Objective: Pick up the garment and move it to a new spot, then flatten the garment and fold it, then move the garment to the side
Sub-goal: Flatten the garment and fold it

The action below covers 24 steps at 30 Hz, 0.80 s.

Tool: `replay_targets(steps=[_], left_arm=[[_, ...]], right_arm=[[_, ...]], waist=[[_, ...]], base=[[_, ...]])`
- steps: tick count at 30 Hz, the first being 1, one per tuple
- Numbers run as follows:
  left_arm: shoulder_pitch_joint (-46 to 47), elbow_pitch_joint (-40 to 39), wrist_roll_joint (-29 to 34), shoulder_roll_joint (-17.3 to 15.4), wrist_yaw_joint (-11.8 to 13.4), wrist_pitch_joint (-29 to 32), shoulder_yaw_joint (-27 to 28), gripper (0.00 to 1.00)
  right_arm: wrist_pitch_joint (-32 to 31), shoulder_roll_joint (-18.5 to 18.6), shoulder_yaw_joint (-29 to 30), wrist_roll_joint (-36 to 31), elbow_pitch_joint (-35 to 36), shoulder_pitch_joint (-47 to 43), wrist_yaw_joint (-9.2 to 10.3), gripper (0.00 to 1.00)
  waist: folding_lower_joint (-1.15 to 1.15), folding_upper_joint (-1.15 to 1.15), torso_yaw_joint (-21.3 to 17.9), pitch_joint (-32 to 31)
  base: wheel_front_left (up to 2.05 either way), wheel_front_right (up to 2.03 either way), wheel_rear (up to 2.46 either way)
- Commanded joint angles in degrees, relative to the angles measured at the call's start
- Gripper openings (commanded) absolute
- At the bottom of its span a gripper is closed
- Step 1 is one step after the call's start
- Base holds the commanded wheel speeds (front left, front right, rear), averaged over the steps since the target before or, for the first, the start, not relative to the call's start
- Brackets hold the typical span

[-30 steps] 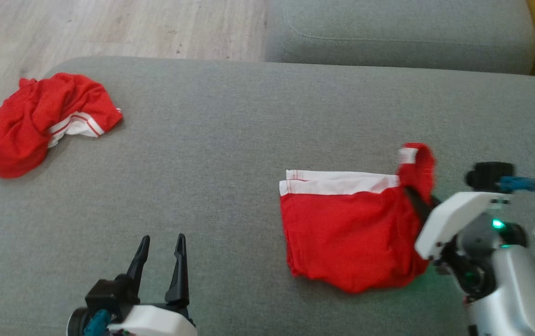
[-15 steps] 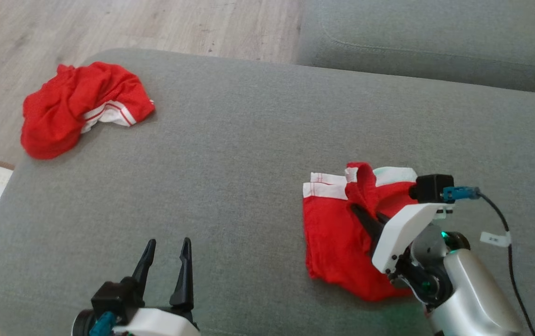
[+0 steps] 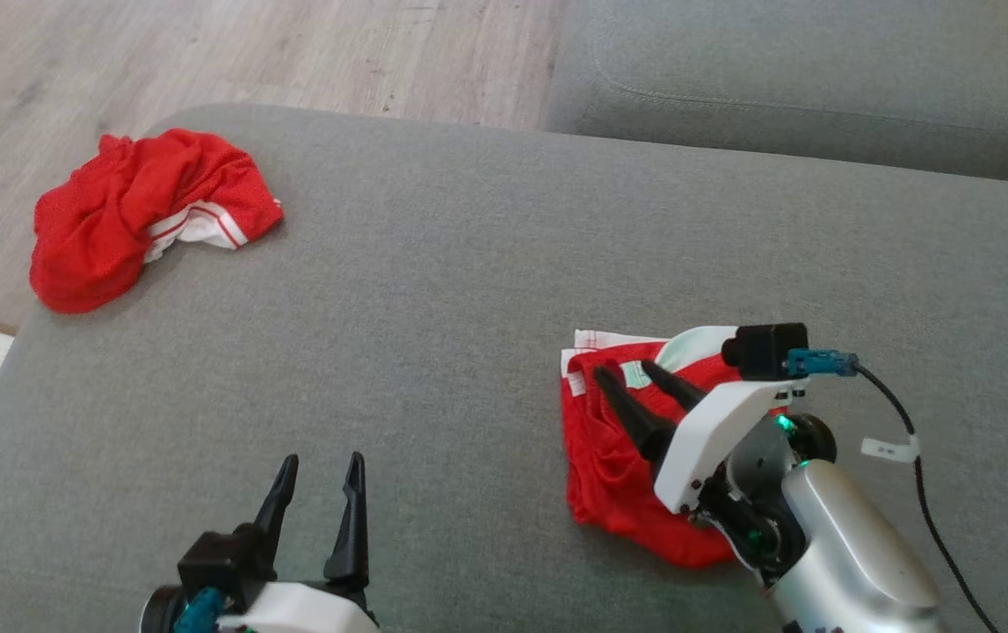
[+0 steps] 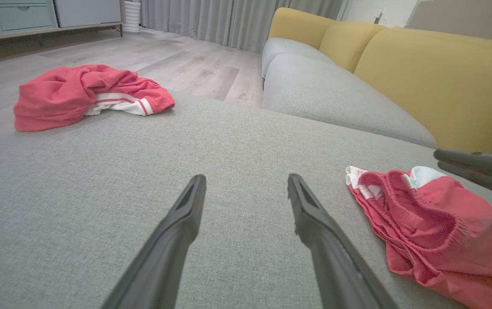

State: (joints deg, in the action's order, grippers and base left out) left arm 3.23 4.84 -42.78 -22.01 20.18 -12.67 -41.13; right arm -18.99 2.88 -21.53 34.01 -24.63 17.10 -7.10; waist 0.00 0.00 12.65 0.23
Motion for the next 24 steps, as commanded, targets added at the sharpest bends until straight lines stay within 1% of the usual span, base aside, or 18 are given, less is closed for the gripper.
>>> replay_targets(steps=[1, 4, 8, 15, 24], left_arm=[[3.0, -1.8, 0.4, -0.5, 0.3, -0.2, 1.5, 1.0], [3.2, -2.0, 0.5, -0.5, 0.4, -0.2, 1.5, 1.0], [3.7, -2.1, 0.6, -0.5, 0.4, -0.2, 1.6, 1.0], [3.3, -2.4, 0.6, -1.3, 0.9, -0.5, 2.3, 1.0], [0.0, -3.2, 0.0, -2.9, 2.2, -1.1, 4.0, 1.0]], right_arm=[[1.6, 0.0, -0.3, -1.0, 2.7, 2.7, -0.39, 1.0], [4.2, 0.0, 1.3, -4.4, 3.7, 2.8, -0.39, 1.0], [7.8, 0.0, 5.1, -10.2, 5.6, 1.9, -0.39, 1.0], [12.4, 0.0, 12.5, -19.3, 10.8, -3.8, -0.39, 1.0], [17.8, 0.0, 19.7, -23.0, 17.3, -13.8, -0.39, 1.0]], waist=[[0.0, 0.0, -0.4, -0.2], [0.0, 0.0, -1.2, -0.4], [0.0, 0.0, -2.1, -1.0], [0.0, 0.0, -3.5, -2.3], [0.0, 0.0, -4.4, -3.4]], base=[[0.0, 0.0, 0.0], [0.0, 0.0, 0.0], [0.0, 0.0, 0.0], [0.0, 0.0, 0.0], [0.0, 0.0, 0.0]])
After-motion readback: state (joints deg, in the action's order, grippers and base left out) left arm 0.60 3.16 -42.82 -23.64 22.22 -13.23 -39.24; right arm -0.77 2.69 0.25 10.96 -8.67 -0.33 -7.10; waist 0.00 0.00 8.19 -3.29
